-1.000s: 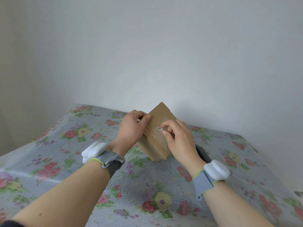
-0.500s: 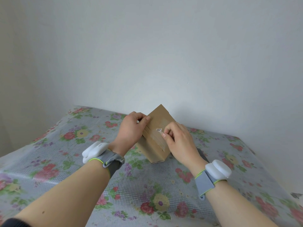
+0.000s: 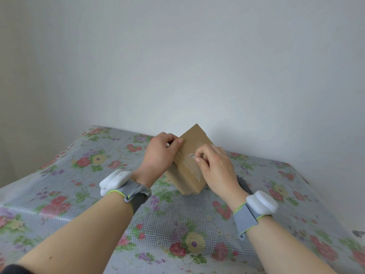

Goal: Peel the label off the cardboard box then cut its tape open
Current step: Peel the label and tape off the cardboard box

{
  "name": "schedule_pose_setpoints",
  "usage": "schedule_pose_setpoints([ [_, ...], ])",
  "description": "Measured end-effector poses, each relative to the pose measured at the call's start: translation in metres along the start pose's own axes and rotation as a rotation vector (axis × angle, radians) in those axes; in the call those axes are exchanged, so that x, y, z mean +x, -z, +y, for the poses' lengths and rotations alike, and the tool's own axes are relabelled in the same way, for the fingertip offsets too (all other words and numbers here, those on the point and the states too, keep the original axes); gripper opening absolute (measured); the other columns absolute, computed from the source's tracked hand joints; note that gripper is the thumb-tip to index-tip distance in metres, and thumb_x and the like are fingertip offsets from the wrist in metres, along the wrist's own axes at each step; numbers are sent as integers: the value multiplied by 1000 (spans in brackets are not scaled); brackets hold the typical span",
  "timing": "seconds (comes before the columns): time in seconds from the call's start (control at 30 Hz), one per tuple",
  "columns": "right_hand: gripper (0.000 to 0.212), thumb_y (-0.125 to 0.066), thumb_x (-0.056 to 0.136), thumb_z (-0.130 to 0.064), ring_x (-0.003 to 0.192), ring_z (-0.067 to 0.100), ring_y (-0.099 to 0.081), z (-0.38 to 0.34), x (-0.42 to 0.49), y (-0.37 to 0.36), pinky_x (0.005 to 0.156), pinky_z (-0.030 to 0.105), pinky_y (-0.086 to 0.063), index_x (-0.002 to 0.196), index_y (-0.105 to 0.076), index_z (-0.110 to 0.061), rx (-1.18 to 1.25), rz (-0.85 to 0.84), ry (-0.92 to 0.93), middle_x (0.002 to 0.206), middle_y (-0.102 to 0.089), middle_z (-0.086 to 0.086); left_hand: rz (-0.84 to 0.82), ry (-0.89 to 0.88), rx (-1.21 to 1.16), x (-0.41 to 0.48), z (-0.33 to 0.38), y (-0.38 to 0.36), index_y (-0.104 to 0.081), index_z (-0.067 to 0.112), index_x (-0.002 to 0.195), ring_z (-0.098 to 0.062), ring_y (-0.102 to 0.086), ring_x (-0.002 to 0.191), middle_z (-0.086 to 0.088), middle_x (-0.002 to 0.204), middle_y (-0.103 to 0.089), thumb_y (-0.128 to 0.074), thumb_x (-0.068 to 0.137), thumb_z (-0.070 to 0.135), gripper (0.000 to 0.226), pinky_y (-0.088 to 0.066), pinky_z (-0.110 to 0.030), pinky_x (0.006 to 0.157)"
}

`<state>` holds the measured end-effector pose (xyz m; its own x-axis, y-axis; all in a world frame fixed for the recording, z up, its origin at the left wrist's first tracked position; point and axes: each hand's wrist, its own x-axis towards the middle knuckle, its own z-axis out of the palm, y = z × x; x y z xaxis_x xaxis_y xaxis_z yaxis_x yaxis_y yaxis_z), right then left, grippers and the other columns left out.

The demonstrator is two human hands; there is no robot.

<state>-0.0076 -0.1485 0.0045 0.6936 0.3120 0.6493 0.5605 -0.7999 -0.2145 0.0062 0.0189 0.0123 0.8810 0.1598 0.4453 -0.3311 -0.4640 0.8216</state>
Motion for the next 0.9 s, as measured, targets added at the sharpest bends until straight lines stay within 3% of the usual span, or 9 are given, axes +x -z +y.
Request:
schedule_pose_setpoints([
  [0.17,10,-57,90,-19,81,7,-37,-1,-3,-2,69,24,-30,99,-58,-23,22,55,-23,71,-33,-24,-3,-4,-1,0,0,0,-69,11,90,-4,-48,72,3,86,-55,-53,95,31,26,-38,-20,62],
  [0.37,2,-58,90,-22,77,8,-38,1,-2,-1,67,24,-30,91,-56,-22,37,42,-56,66,-35,-21,-13,-8,12,0,1,-2,-68,11,90,-4,-48,71,1,89,-57,-53,94,31,26,-39,-21,63],
  [0.53,11,-53,93,-24,79,11,-38,3,0,3,70,27,-31,85,-51,-18,23,-60,-31,69,-36,-19,-8,3,2,0,2,-2,-68,12,91,-4,-49,73,2,87,-56,-53,95,31,25,-39,-19,63],
  [0.77,10,-57,90,-20,76,6,-40,0,-10,-2,74,28,-37,101,-56,-22,123,54,-93,65,-38,-20,-20,-7,1,-1,4,-3,-69,13,90,-6,-50,73,2,88,-57,-54,94,32,25,-40,-22,64],
  [0.9,8,-58,90,-19,78,8,-41,-1,-9,-3,76,33,-41,96,-58,-22,99,78,-75,65,-37,-25,-11,-4,6,-1,2,-3,-69,12,90,-5,-49,72,0,89,-57,-54,94,32,25,-40,-22,62],
])
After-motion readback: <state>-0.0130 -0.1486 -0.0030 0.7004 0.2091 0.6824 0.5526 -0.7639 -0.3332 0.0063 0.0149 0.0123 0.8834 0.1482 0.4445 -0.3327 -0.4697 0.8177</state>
